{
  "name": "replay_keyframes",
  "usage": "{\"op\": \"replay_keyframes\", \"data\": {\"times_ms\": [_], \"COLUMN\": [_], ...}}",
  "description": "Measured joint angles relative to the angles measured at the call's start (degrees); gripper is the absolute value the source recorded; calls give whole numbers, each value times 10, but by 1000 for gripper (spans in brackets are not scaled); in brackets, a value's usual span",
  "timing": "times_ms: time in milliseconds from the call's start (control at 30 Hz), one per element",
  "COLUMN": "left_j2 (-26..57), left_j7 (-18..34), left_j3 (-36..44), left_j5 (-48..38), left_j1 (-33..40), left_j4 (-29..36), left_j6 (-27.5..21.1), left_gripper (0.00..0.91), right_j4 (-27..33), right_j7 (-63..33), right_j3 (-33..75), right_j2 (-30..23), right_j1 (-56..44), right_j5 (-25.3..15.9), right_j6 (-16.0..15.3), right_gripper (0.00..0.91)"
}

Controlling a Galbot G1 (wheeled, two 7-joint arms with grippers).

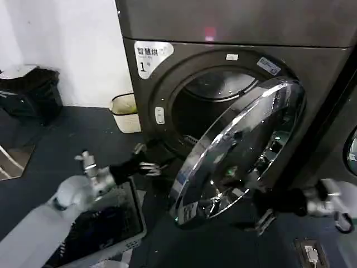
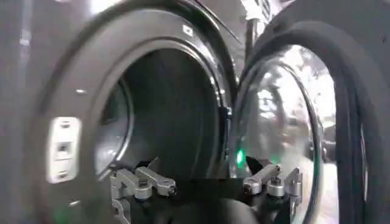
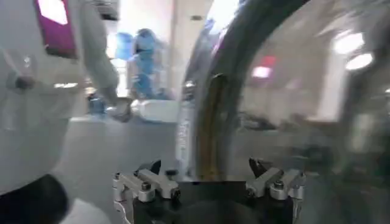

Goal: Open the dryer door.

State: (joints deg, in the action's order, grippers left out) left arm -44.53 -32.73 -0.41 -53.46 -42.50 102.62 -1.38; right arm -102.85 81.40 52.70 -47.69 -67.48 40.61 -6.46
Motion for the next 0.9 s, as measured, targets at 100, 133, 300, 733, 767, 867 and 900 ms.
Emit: {"op": "replay_keyframes", "data": {"times_ms": [100, 133, 300, 733, 767, 867, 900], "left_j2": [-10, -12, -19, -51, -55, -68, -74], "left_j7": [-5, -10, -16, -16, -16, -11, -9], "left_j3": [39, 50, 94, 187, 195, 218, 226], "left_j5": [-8, -15, -12, -3, 0, 2, 2], "left_j1": [34, 44, 76, 116, 120, 136, 142], "left_j4": [-3, -3, 1, 26, 24, 15, 13], "left_j6": [-4, -3, -4, -18, -17, -17, -17], "left_gripper": [907, 907, 907, 907, 907, 907, 907], "right_j4": [22, 29, 59, 22, 17, -3, -11], "right_j7": [-6, -13, -56, -279, -307, -412, -451], "right_j3": [69, 90, 194, 400, 408, 432, 440], "right_j2": [-5, -7, -24, -87, -94, -118, -127], "right_j1": [-17, -22, -41, -120, -126, -140, -144], "right_j5": [14, 20, 9, -23, -26, -33, -34], "right_j6": [1, 1, 9, 53, 50, 26, 21], "right_gripper": [907, 907, 907, 907, 907, 907, 907]}}
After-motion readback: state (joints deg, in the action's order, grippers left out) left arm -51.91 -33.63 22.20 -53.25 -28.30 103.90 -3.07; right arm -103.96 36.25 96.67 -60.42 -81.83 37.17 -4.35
